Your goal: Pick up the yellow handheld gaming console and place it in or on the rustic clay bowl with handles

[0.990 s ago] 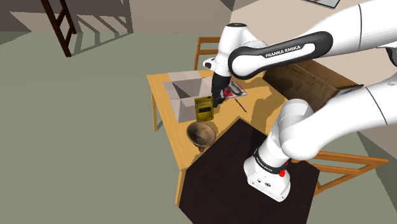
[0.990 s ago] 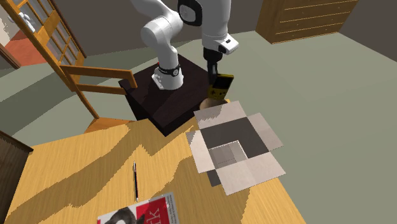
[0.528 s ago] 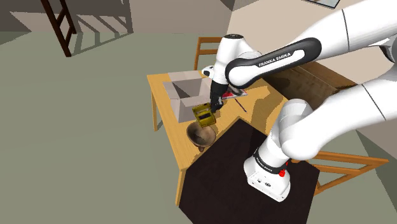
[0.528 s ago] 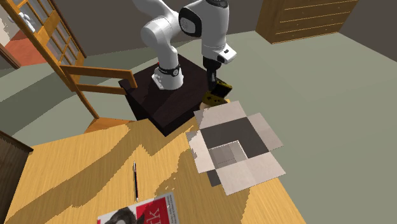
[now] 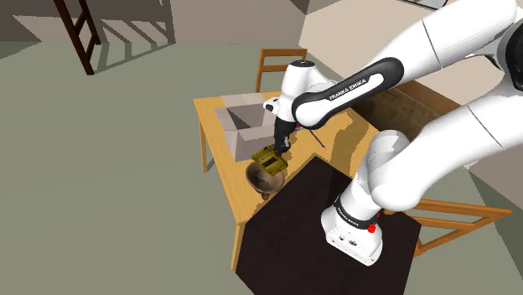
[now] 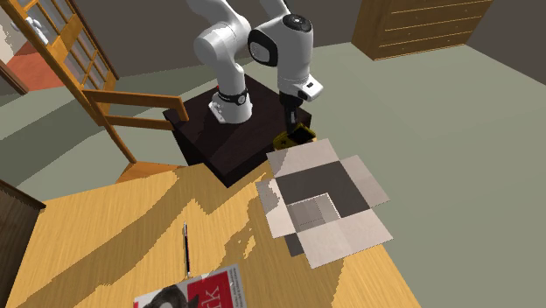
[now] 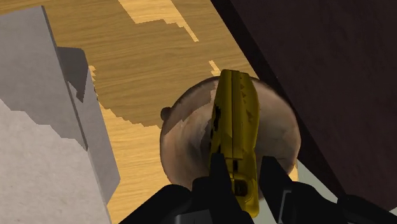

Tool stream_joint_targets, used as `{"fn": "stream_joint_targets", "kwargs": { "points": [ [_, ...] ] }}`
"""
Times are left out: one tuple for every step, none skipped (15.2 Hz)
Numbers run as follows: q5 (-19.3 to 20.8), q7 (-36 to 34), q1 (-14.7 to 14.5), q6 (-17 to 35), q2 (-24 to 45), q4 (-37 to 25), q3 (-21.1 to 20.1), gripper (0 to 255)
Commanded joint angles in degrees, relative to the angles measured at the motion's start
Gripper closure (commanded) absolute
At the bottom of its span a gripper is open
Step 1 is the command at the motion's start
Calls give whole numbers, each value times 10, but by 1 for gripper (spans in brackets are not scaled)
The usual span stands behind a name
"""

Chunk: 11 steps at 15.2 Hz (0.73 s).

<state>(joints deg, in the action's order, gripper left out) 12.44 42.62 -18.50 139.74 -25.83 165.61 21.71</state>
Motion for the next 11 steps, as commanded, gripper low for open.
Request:
{"fn": "stream_joint_targets", "kwargs": {
  "points": [
    [0,2,-2,28,20,8,5,255],
    [0,2,-2,28,20,8,5,255],
    [0,2,-2,28,20,8,5,255],
    [0,2,-2,28,20,8,5,255],
    [0,2,-2,28,20,8,5,255],
    [0,2,-2,28,20,8,5,255],
    [0,2,-2,28,20,8,5,255],
    [0,2,-2,28,20,8,5,255],
    [0,2,-2,28,20,8,5,255],
    [0,2,-2,28,20,8,5,0],
    [0,2,-2,28,20,8,5,0]
  ]
}}
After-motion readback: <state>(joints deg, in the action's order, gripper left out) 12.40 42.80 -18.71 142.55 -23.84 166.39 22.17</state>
